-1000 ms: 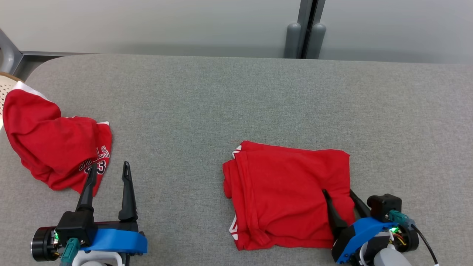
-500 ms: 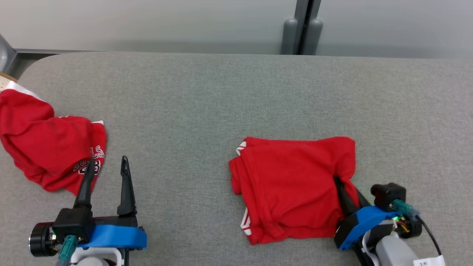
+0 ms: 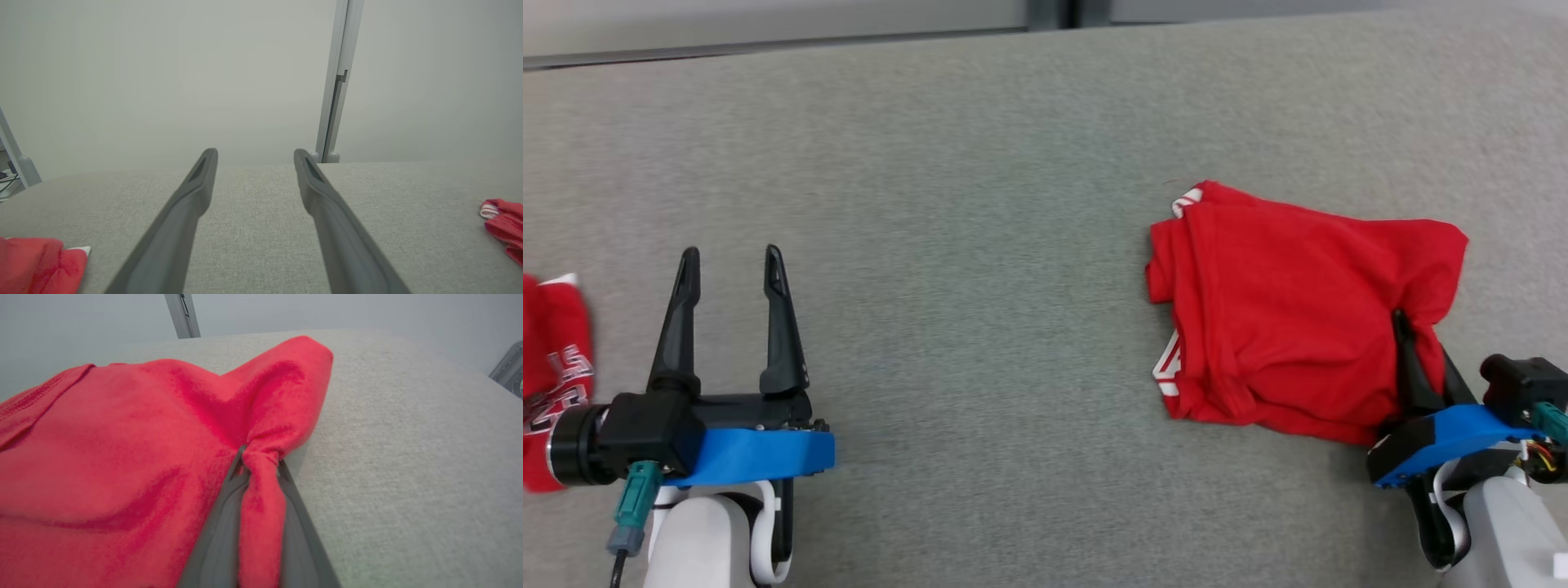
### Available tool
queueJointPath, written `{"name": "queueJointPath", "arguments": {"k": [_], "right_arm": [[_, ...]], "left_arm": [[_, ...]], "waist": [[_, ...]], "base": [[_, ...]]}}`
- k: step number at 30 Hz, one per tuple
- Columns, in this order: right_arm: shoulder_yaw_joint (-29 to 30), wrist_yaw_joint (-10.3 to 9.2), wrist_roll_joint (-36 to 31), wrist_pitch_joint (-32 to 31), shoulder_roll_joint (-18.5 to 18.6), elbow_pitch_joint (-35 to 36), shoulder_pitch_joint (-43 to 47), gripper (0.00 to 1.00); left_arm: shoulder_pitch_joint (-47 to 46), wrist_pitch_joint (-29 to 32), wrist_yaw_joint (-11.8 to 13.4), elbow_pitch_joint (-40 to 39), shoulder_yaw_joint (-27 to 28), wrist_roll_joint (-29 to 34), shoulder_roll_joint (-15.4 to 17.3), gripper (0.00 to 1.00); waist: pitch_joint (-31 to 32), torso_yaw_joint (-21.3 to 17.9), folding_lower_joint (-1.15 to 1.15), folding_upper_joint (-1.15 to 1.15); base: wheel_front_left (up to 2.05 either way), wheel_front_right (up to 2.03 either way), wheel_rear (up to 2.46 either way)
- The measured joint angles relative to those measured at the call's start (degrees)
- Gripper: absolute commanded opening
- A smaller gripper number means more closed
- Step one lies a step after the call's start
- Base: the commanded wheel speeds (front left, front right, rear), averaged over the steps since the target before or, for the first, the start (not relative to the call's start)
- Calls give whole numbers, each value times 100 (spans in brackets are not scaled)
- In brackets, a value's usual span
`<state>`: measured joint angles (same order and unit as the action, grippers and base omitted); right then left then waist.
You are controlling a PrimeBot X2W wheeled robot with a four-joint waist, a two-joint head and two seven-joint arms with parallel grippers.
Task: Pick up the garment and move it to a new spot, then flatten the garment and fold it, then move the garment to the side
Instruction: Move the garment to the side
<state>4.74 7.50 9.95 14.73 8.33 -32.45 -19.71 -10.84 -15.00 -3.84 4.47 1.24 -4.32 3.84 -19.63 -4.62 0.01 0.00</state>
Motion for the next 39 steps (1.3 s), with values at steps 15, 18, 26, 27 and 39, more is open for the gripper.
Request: {"name": "queueJointPath", "arguments": {"k": [15, 18, 26, 27, 39], "right_arm": [[404, 0, 21, 15, -256, 527, 305, 0], [336, -1, -32, 16, -159, 635, 125, 0], [-46, 0, -204, -267, 697, 764, -1222, 0], [-67, -1, -219, -341, 806, 771, -1421, 0], [99, 0, -81, -1067, 2282, -142, -3160, 0]], "left_arm": [[-187, 0, -7, -243, 141, 140, 136, 100], [-219, 0, -20, -285, 144, 158, 156, 100], [-513, 0, -58, -514, 98, 235, 269, 100], [-573, 1, -67, -544, 85, 238, 285, 100], [-1092, 0, -122, -780, -143, 282, 338, 100]], "waist": [[-506, -819, -1, 0], [-555, -791, -1, 0], [-919, -658, 0, 0], [-982, -633, 0, 0], [-1668, -106, 0, 0]], "base": [[0, 0, 0], [0, 0, 0], [0, 0, 0], [0, 0, 0], [0, 0, 0]]}}
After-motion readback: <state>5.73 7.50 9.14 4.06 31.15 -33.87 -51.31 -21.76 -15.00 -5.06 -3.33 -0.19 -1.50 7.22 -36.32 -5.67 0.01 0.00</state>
